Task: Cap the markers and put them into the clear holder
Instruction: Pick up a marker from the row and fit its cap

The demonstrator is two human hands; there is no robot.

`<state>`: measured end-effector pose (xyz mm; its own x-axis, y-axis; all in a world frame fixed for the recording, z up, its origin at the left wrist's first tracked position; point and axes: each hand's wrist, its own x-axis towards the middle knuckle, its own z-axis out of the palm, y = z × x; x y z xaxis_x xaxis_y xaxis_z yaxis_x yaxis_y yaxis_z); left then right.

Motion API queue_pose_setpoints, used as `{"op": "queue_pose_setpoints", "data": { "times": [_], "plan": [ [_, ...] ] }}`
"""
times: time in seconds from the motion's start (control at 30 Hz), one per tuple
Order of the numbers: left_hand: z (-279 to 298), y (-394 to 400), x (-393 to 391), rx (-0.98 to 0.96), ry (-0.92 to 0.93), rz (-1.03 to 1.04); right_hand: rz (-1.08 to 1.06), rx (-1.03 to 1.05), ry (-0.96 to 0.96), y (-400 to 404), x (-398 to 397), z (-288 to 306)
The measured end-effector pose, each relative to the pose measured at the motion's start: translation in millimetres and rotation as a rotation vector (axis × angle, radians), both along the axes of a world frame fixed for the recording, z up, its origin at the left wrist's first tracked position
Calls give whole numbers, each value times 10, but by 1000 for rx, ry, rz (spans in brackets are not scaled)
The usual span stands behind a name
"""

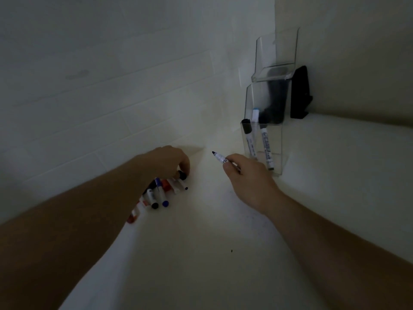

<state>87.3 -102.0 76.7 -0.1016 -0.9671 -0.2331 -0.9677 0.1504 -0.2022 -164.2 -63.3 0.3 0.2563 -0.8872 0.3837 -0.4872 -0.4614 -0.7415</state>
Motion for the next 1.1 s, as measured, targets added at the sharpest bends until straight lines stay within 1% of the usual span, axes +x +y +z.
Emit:
{"op": "queue_pose_setpoints", "data": {
  "times": [0.1, 0.17, 0.2, 0.27, 0.3, 0.4, 0.47, 0.53, 0.63, 0.77, 0.87, 0.93, 1.0, 1.1],
  "plan": [
    [27, 41, -12, -25, 45, -3, 12, 7, -18, -19, 3, -9],
    [50, 173, -94, -96, 177, -1, 18, 6, -44, -29, -1, -16],
    [49, 271, -145, -133, 319, 27, 22, -3, -56, -28, -5, -20],
    [-3, 514, -242, -157, 692, 93, 24, -17, -66, -12, -5, -11],
    [-58, 640, -281, -179, 829, 106, 20, -24, -54, 3, -4, 2],
    [-352, 965, -372, -368, 1109, 152, 33, -102, -13, 23, 6, 15],
    [-519, 1108, -413, -523, 1232, 226, 70, -142, -10, 13, 25, -4],
    [-594, 1166, -425, -618, 1214, 264, 102, -189, 27, 4, 48, -18],
    [-591, 1165, -372, -685, 1164, 242, 130, -276, 89, -23, 69, -15],
    [-618, 1156, -364, -637, 1067, 182, 129, -345, 172, -61, 70, -46],
    [-625, 1149, -371, -641, 991, 165, 137, -323, 156, -37, 71, -45],
    [-630, 1144, -385, -651, 973, 138, 154, -336, 157, -25, 67, -39],
    [-652, 1136, -396, -649, 972, 97, 168, -368, 201, -25, 70, -49],
    [-672, 1135, -404, -658, 910, 45, 185, -394, 234, -31, 90, -83]
  ]
}}
